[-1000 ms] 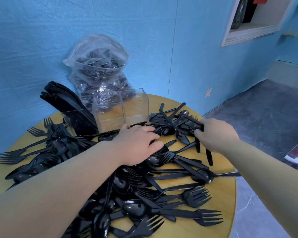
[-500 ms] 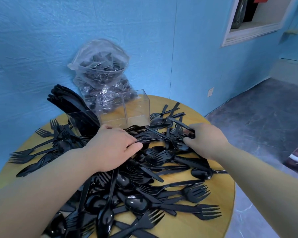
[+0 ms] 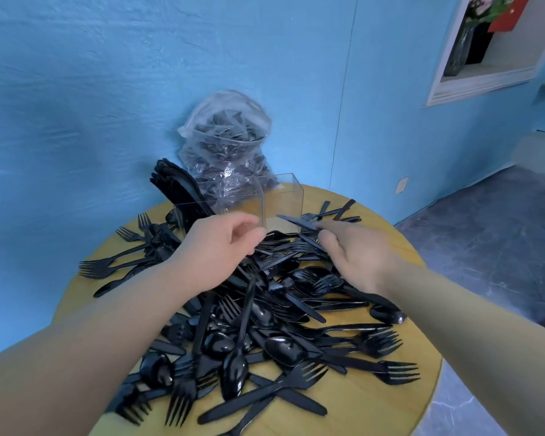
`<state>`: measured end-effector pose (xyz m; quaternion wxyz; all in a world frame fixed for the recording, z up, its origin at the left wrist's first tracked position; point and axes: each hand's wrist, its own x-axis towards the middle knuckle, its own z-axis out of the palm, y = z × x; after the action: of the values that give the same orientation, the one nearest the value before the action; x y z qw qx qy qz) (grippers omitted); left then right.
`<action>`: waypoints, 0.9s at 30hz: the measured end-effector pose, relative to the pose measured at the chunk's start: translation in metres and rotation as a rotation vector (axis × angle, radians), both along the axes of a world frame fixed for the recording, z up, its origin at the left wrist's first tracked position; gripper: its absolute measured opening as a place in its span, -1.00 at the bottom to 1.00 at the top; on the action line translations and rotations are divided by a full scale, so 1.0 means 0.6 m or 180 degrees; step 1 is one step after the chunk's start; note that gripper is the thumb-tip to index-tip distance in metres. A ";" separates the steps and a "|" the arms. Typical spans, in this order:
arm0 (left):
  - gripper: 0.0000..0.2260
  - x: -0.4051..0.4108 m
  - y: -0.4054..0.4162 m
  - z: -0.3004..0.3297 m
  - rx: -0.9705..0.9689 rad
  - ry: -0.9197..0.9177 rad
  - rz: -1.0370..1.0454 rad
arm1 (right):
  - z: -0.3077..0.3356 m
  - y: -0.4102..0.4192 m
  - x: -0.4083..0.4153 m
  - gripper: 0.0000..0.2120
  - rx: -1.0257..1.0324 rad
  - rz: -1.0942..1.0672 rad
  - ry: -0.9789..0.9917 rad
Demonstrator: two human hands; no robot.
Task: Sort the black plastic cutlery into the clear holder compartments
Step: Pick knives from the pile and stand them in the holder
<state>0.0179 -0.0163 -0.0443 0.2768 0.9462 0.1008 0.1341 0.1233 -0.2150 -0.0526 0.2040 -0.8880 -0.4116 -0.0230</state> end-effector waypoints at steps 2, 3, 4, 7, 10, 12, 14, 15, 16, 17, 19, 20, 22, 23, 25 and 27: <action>-0.68 -0.006 -0.008 0.010 -0.0492 -0.0082 -0.0070 | 0.004 0.019 -0.016 -0.66 0.0019 0.0197 -0.0056; -0.73 -0.010 -0.008 0.015 -0.0680 -0.0130 -0.0066 | 0.006 0.029 -0.024 -0.70 0.0029 0.0287 -0.0069; -0.77 -0.015 -0.006 0.018 -0.0790 -0.0183 -0.0026 | 0.008 0.038 -0.032 -0.74 0.0049 0.0377 -0.0062; -0.81 -0.034 0.010 0.026 -0.0889 -0.0353 0.0196 | 0.016 0.060 -0.055 -0.76 0.0187 0.0594 0.0045; -0.85 -0.058 0.027 0.033 -0.0974 -0.0443 0.0309 | 0.027 0.082 -0.074 -0.68 0.0332 0.0750 0.0180; -0.89 -0.072 0.038 0.039 -0.0981 -0.0534 0.0341 | 0.032 0.098 -0.084 -0.64 0.0394 0.0809 0.0256; -0.89 -0.083 0.053 0.045 -0.0974 -0.0672 0.0406 | 0.035 0.112 -0.088 -0.63 0.0485 0.0774 0.0303; -0.88 -0.087 0.062 0.049 -0.0991 -0.0744 0.0462 | 0.037 0.117 -0.086 -0.67 0.0534 0.0691 0.0298; -0.86 -0.092 0.071 0.052 -0.1024 -0.0820 0.0529 | 0.039 0.123 -0.083 -0.72 0.0588 0.0601 0.0283; -0.84 -0.096 0.079 0.055 -0.1043 -0.0897 0.0594 | 0.041 0.129 -0.080 -0.79 0.0650 0.0545 0.0274; -0.82 -0.101 0.092 0.061 -0.1056 -0.0969 0.0664 | 0.048 0.142 -0.080 -0.85 0.0794 0.0551 0.0275; -0.82 -0.101 0.096 0.065 -0.1046 -0.0972 0.0677 | 0.052 0.151 -0.081 -0.85 0.0839 0.0548 0.0298; -0.86 -0.097 0.105 0.082 -0.0762 -0.1012 0.0775 | 0.064 0.169 -0.087 -0.83 0.0935 0.0503 0.0366; -0.87 -0.093 0.113 0.096 -0.0506 -0.1111 0.0899 | 0.069 0.178 -0.087 -0.81 0.1034 0.0468 0.0340; -0.87 -0.084 0.133 0.133 -0.0063 -0.1469 0.1161 | 0.077 0.196 -0.077 -0.74 0.1110 0.0378 0.0055; -0.85 -0.075 0.156 0.165 0.0204 -0.1685 0.1282 | 0.080 0.212 -0.058 -0.66 0.0825 0.0288 -0.0249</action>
<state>-0.0271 0.0772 0.0550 0.2315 0.8478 0.2061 0.4303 0.0886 -0.0875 -0.0043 0.3016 -0.8332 -0.4523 -0.1013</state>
